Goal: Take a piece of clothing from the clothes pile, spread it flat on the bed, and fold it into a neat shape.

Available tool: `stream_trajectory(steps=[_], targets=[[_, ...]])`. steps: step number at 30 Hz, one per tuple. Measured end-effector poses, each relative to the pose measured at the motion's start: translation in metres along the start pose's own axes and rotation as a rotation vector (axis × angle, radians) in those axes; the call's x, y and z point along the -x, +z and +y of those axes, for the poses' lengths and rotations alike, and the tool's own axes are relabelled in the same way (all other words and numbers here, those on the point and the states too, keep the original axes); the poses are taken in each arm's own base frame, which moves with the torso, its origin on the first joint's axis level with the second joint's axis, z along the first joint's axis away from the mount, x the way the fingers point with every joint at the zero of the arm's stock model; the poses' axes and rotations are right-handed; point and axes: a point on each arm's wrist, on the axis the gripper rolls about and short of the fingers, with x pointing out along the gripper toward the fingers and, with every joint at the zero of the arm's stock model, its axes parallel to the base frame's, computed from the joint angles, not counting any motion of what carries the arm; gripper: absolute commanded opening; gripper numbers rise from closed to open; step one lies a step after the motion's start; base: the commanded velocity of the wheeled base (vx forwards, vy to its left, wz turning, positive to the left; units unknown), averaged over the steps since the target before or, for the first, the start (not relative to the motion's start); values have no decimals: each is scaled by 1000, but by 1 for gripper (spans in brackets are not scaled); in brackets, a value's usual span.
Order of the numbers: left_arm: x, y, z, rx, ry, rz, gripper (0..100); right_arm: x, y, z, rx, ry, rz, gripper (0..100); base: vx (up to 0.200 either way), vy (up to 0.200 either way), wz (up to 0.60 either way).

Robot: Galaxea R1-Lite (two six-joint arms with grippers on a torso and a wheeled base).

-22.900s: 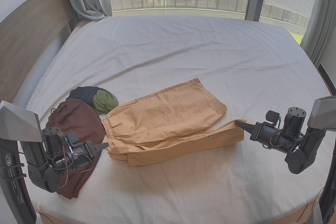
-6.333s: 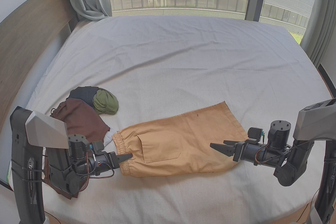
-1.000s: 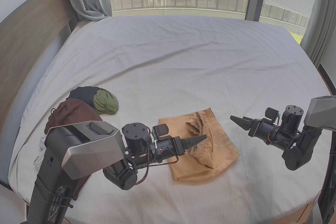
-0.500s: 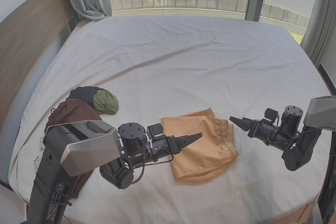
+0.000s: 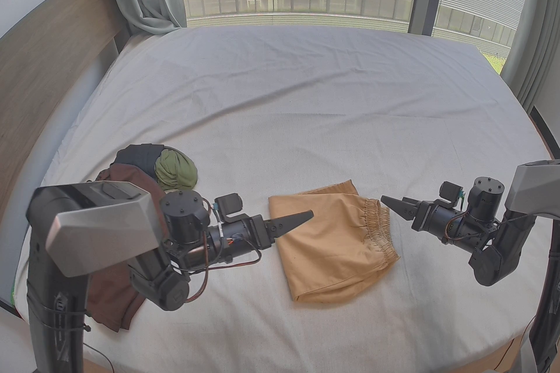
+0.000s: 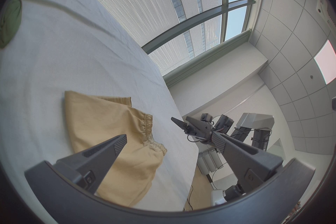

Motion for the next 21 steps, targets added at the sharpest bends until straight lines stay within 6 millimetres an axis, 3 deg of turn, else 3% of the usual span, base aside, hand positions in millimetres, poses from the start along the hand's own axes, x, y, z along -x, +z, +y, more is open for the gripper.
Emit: stream_trajectory(steps=[9,21], targets=[[64,38,-17,-55,23,-58,100,1,-1,3,1,4,6,100,0,0,0],[149,60,-28,-91,46,-82,100,3,-1,14,9,27,11,100,0,0,0]])
